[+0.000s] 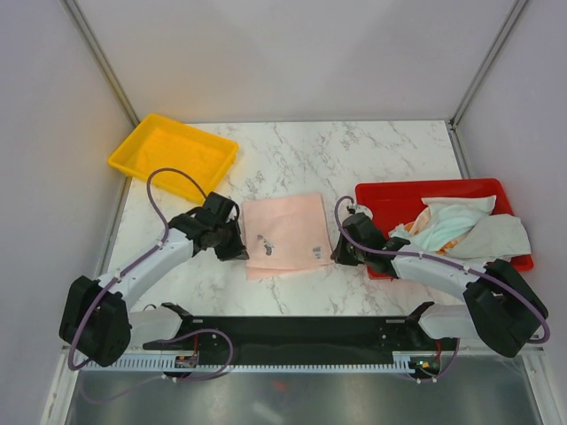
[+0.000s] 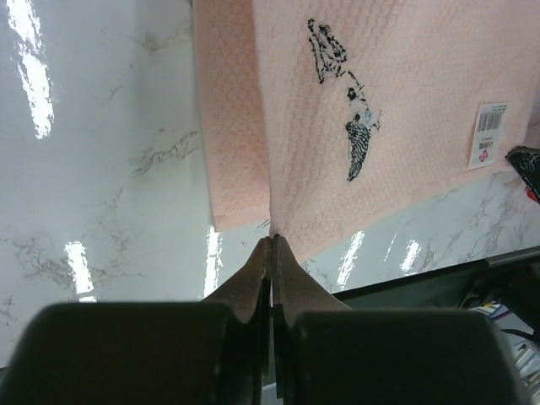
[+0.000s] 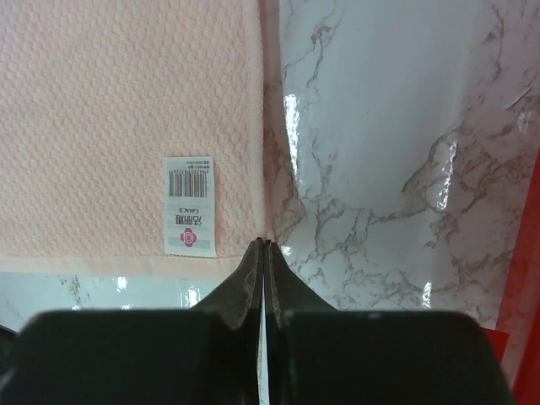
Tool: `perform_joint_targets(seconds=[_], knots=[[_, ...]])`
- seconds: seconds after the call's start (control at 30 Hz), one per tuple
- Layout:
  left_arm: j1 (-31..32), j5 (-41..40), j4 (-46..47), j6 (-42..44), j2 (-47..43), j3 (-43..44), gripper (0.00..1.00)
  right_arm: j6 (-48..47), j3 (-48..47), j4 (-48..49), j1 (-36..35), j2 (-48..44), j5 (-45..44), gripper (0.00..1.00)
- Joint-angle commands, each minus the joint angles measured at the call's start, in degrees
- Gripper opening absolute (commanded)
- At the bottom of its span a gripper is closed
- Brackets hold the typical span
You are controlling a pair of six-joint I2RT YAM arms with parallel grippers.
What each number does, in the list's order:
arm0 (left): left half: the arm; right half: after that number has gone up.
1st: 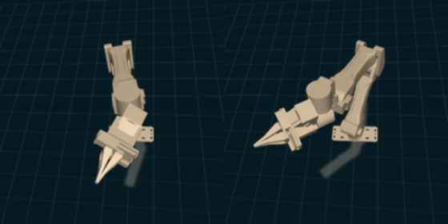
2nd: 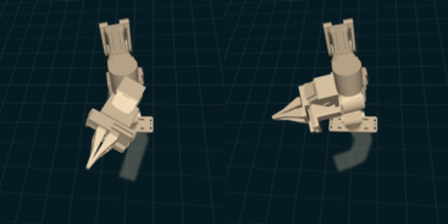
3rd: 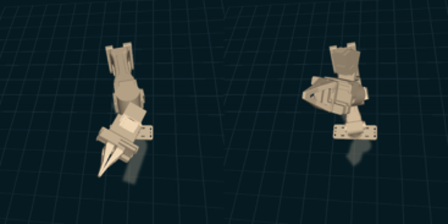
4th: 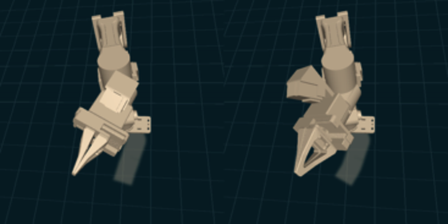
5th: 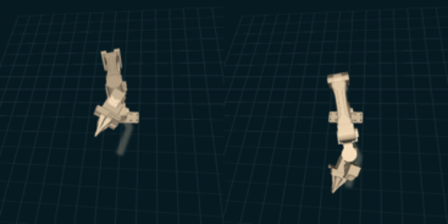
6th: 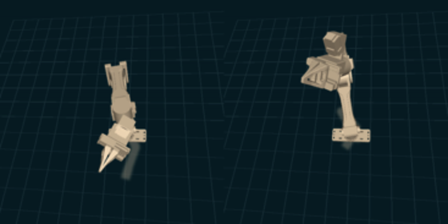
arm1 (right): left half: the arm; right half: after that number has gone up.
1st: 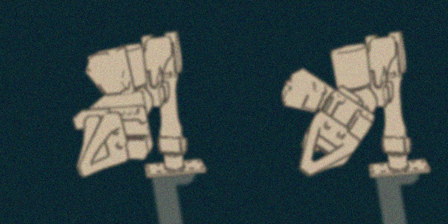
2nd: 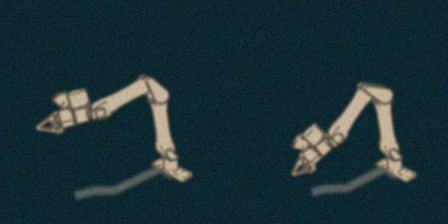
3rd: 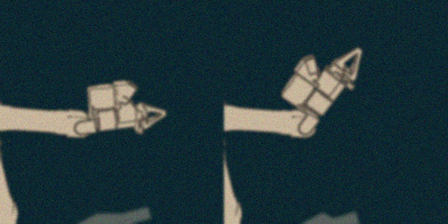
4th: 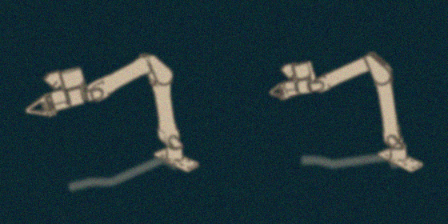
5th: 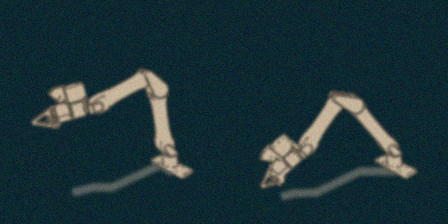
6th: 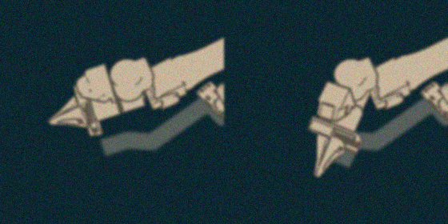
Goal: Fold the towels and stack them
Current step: Fold the towel
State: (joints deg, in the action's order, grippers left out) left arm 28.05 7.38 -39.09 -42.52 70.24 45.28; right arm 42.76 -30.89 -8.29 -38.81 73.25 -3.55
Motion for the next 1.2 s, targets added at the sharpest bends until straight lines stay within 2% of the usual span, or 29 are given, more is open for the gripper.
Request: perform_joint_targets(seconds=[0.0, 0.07, 0.17, 0.3, 0.73, 0.8, 0.83, 0.9, 0.93, 0.97, 1.07, 1.17], knots=[[0.4, -0.7, 0.5, -4.4, -2.3, -4.6, 0.02, -0.8, -1.9, -0.2, -0.3, -0.9, -1.5, 0.01], [1.0, 1.6, 5.7, -5.7, -2.6, -10.5, 0.02, -0.8, -1.2, 0.3, -0.2, -0.7, -1.4, 0.02], [2.4, 2.3, 9.6, -7.5, -1.5, -14.3, 0.02, -0.8, -0.3, 1.0, -0.2, 0.1, -1.2, 0.02], [3.7, 2.1, 11.1, -7.7, 1.4, -14.2, 0.02, -1.4, -0.8, 1.1, -0.3, 0.2, -1.1, 0.01], [4.2, 1.6, 10.0, -6.9, 0.5, -13.1, 0.02, -2.2, -3.1, -0.9, -0.3, 0.7, -2.3, 0.0], [4.2, 2.3, 10.1, -6.3, 2.4, -13.1, 0.02, -2.1, -2.9, -1.3, -0.2, 1.5, -2.6, 0.04], [4.2, 2.3, 10.0, -6.1, 2.8, -12.8, 0.02, -2.2, -2.9, -1.3, -0.2, 1.7, -2.5, 0.09], [4.2, 2.3, 9.3, -5.7, 2.9, -12.3, 0.12, -2.4, -3.2, -1.4, -0.2, 2.1, -2.2, 0.15], [4.2, 2.0, 8.7, -5.6, 2.6, -11.1, 0.19, -2.7, -3.5, -1.5, -0.2, 1.9, -2.2, 0.21], [4.2, 1.7, 6.5, -5.3, 2.2, -10.0, 0.33, -3.3, -3.9, -2.9, -0.2, 1.2, -2.2, 0.23], [4.2, -2.2, 1.3, -3.1, 1.5, -3.2, 0.48, -4.3, -6.6, -7.3, -0.2, -0.8, -3.0, 0.31], [3.8, -7.2, -4.8, -0.6, 3.1, 6.2, 0.54, -5.8, -12.2, -11.0, -0.3, -1.7, -3.6, 0.37]])
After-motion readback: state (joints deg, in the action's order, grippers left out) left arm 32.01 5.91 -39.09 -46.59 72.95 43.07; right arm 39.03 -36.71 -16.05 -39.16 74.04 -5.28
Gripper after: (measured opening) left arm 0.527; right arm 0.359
